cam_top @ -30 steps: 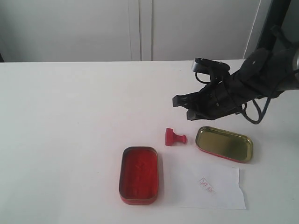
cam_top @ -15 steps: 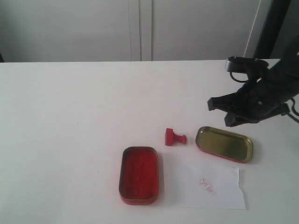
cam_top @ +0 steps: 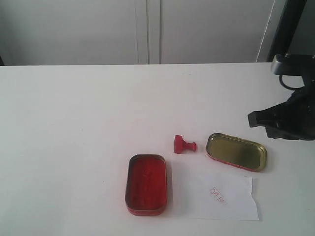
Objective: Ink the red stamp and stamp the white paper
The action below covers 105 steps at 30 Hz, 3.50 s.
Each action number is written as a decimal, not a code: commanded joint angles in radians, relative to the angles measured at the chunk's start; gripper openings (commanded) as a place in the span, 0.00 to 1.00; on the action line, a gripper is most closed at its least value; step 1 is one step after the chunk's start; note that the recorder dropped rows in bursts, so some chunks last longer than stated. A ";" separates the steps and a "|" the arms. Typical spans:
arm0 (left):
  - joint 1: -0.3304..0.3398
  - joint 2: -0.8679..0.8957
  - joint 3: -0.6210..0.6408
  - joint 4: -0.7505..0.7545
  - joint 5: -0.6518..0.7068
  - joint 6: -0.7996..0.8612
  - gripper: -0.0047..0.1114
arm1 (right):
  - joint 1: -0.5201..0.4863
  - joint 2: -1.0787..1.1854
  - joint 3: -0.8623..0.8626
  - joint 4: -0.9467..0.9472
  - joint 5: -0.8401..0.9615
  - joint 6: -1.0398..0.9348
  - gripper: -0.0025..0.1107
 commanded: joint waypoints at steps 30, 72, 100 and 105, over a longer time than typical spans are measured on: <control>-0.003 -0.005 0.005 -0.005 -0.001 -0.009 0.04 | -0.005 -0.923 0.313 -0.065 -0.041 0.004 0.02; -0.003 -0.005 0.005 -0.005 -0.001 -0.009 0.04 | -0.005 -1.211 0.458 -0.119 -0.196 -0.003 0.02; -0.003 -0.005 0.005 -0.005 -0.001 -0.009 0.04 | -0.005 -1.300 0.731 -0.119 -0.205 -0.003 0.02; -0.003 -0.005 0.005 -0.005 -0.001 -0.009 0.04 | -0.005 -1.300 0.780 -0.119 -0.233 -0.003 0.02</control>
